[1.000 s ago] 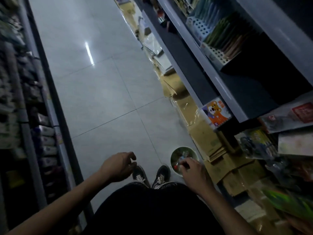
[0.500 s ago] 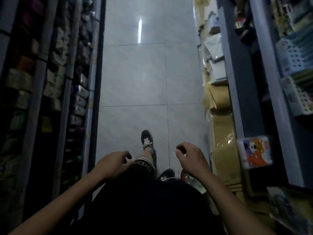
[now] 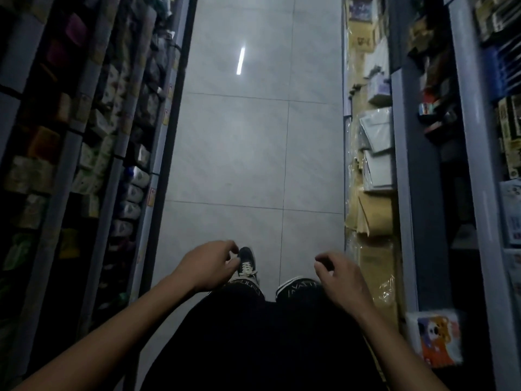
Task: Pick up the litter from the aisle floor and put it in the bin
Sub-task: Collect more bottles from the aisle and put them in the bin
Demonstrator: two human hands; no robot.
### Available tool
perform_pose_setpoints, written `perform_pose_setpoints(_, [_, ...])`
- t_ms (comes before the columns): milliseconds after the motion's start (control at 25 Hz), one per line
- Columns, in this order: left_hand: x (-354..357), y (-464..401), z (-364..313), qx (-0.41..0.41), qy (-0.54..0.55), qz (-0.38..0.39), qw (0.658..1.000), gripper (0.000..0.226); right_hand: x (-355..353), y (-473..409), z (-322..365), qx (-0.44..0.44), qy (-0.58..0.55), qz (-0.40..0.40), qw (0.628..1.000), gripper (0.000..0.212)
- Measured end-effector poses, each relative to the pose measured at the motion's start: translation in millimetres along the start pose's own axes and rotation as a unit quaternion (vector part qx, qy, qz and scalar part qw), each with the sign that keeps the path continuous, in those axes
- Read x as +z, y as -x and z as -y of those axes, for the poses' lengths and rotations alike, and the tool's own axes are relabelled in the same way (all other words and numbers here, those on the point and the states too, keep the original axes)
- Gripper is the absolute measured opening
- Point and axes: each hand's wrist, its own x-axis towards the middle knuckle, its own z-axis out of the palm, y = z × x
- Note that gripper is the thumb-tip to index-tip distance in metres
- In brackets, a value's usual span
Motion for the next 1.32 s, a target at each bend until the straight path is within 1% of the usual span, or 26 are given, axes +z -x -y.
perform_pose_setpoints(160, [-64, -73, -42, 0.049, -0.041, -0.003, 0.998, 0.04, -35, -23, -10, 0.067, -0.042, -0.011, 0.997, 0.009])
perform_pose_setpoints(280, [-104, -139, -77, 0.062, -0.049, -0.003, 0.997, 0.04, -71, -70, -17, 0.098, -0.072, -0.02, 0.992, 0.01])
perform_pose_setpoints(360, [-126, -176, -94, 0.05, -0.05, -0.005, 0.997, 0.04, -98, -112, -15, 0.098, -0.082, -0.01, 0.992, 0.011])
perform_pose_setpoints(480, [-157, -216, -109, 0.01, -0.045, -0.008, 0.999, 0.04, -145, -179, -1, 0.073, -0.08, -0.014, 0.994, 0.012])
perform_pose_setpoints(640, [-194, -248, -116, -0.039, -0.019, -0.019, 0.999, 0.039, -202, -272, 44, 0.005, -0.042, 0.011, 0.999, 0.018])
perform_pose_setpoints(720, [-214, -263, -110, -0.074, 0.016, -0.035, 0.996, 0.039, -223, -321, 74, -0.031, -0.031, 0.029, 0.999, 0.019])
perform_pose_setpoints(840, [-248, -285, -98, -0.122, 0.064, -0.034, 0.99, 0.039, -247, -394, 124, -0.08, -0.007, 0.046, 0.996, 0.019])
perform_pose_setpoints(960, [-292, -330, -77, -0.15, 0.101, -0.032, 0.983, 0.04, -262, -469, 173, -0.103, 0.009, 0.048, 0.993, 0.02])
perform_pose_setpoints(1040, [-334, -365, -65, -0.142, 0.105, -0.035, 0.984, 0.04, -272, -508, 200, -0.101, 0.013, 0.043, 0.994, 0.02])
perform_pose_setpoints(1120, [-384, -402, -60, -0.128, 0.106, -0.037, 0.985, 0.038, -285, -538, 222, -0.079, 0.009, 0.042, 0.996, 0.016])
perform_pose_setpoints(1320, [-496, -500, -71, -0.071, 0.082, -0.037, 0.993, 0.037, -318, -597, 248, -0.008, -0.032, 0.028, 0.999, 0.013])
